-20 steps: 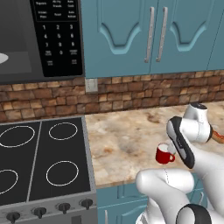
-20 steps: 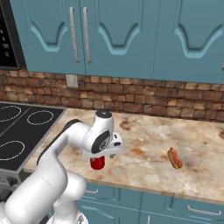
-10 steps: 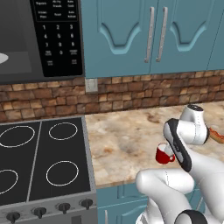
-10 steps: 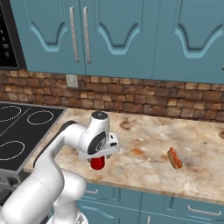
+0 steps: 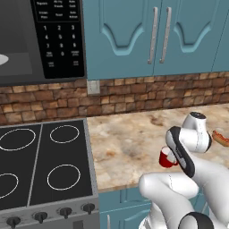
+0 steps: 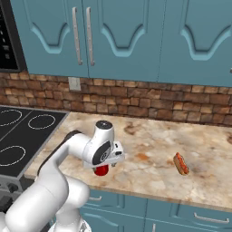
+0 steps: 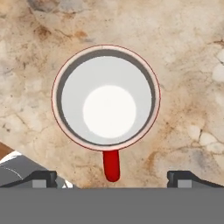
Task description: Pick the mug from the counter and place it inside the microwave. Then close the microwave.
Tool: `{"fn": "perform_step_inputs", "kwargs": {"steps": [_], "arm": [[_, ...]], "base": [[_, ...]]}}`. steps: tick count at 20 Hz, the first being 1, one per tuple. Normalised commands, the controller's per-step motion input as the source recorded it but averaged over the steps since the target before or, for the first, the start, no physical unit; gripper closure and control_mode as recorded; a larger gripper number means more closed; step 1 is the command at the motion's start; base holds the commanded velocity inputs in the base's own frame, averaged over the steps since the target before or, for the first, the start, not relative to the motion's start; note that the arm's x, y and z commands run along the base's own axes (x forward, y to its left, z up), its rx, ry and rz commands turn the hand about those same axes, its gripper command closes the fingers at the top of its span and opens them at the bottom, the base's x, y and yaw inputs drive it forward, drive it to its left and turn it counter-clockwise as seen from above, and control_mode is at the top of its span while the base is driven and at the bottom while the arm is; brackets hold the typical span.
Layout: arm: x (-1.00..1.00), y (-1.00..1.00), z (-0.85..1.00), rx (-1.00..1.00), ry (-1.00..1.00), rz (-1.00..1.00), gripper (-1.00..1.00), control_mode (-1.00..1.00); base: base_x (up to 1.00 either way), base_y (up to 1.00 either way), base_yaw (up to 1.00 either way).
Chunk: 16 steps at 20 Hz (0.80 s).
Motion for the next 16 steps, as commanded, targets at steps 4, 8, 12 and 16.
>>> {"fn": "perform_step_inputs", "kwargs": {"steps": [4, 8, 12, 16], "arm": [[0.33, 0.0, 0.0, 0.0, 0.0, 0.0, -1.0, -1.0], [-0.06, -0.03, -0.01, 0.0, 0.0, 0.0, -1.0, -1.0], [-0.16, -0.05, -0.03, 0.0, 0.0, 0.0, -1.0, -1.0], [-0.03, 0.0, -0.14, 0.0, 0.0, 0.0, -1.0, -1.0]], "base": [[0.0, 0.0, 0.0], [0.0, 0.0, 0.0], [0.0, 0.0, 0.0], [0.0, 0.0, 0.0]]}}
